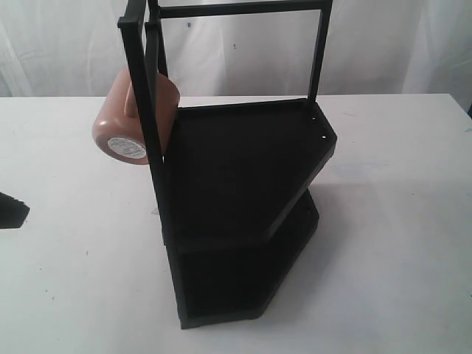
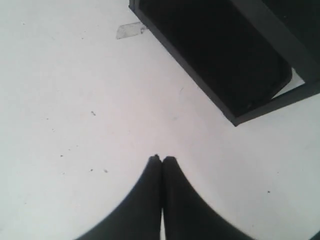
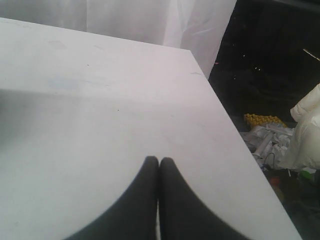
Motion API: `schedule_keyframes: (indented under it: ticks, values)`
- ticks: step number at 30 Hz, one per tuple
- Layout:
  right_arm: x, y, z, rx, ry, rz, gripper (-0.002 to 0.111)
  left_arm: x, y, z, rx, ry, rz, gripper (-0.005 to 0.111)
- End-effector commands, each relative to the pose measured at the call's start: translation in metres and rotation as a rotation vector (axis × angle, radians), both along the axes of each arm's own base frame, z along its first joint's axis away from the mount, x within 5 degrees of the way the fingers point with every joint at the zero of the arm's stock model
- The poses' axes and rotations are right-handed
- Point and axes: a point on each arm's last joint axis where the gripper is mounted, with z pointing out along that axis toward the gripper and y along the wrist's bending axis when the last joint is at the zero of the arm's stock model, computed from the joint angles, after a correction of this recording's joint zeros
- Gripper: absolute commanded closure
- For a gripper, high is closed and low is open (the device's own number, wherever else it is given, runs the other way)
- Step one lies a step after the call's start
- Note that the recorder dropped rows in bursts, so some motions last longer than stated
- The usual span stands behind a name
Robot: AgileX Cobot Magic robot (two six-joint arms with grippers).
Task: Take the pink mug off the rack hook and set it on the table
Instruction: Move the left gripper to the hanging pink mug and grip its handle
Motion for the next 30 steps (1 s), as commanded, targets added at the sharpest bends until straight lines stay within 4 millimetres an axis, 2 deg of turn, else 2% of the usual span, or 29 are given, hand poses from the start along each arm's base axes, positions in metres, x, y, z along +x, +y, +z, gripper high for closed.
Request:
schedule_keyframes:
  ticks: [1, 7, 9, 11, 17, 19, 20, 22, 24, 27, 30]
  values:
    - [0.000, 0.000, 0.001, 0.002, -0.013, -0.003, 0.108, -0.007, -0.011, 0.027, 0.047, 0.016, -0.063, 0.107]
    - [0.000, 0.000, 0.001, 0.002, -0.013, -0.003, 0.108, -0.009, -0.030, 0.069, -0.059, -0.139, -0.140, 0.107]
    - [0.000, 0.000, 0.001, 0.002, -0.013, -0.003, 0.108, -0.003, -0.035, 0.085, -0.108, -0.295, -0.161, 0.107]
    - [0.000, 0.000, 0.001, 0.002, -0.013, -0.003, 0.108, 0.003, -0.034, 0.092, -0.105, -0.401, -0.141, 0.107]
    - [0.000, 0.000, 0.001, 0.002, -0.013, -0.003, 0.108, 0.019, -0.038, 0.080, -0.084, -0.344, -0.156, 0.107]
    - [0.000, 0.000, 0.001, 0.002, -0.013, -0.003, 0.108, 0.027, -0.040, 0.074, -0.050, -0.338, -0.188, 0.100]
    - [0.000, 0.000, 0.001, 0.002, -0.013, -0.003, 0.108, 0.031, -0.042, 0.072, -0.058, -0.324, -0.186, 0.092]
    - [0.000, 0.000, 0.001, 0.002, -0.013, -0.003, 0.108, 0.033, -0.047, 0.072, -0.146, -0.299, -0.180, 0.078]
    - [0.000, 0.000, 0.001, 0.002, -0.013, -0.003, 0.108, 0.033, -0.054, 0.077, -0.241, -0.315, -0.211, 0.070]
    - [0.000, 0.000, 0.001, 0.002, -0.013, -0.003, 0.108, 0.039, -0.056, 0.078, -0.228, -0.384, -0.244, 0.070]
    - [0.000, 0.000, 0.001, 0.002, -0.013, -0.003, 0.108, 0.049, -0.057, 0.073, -0.222, -0.382, -0.218, 0.070]
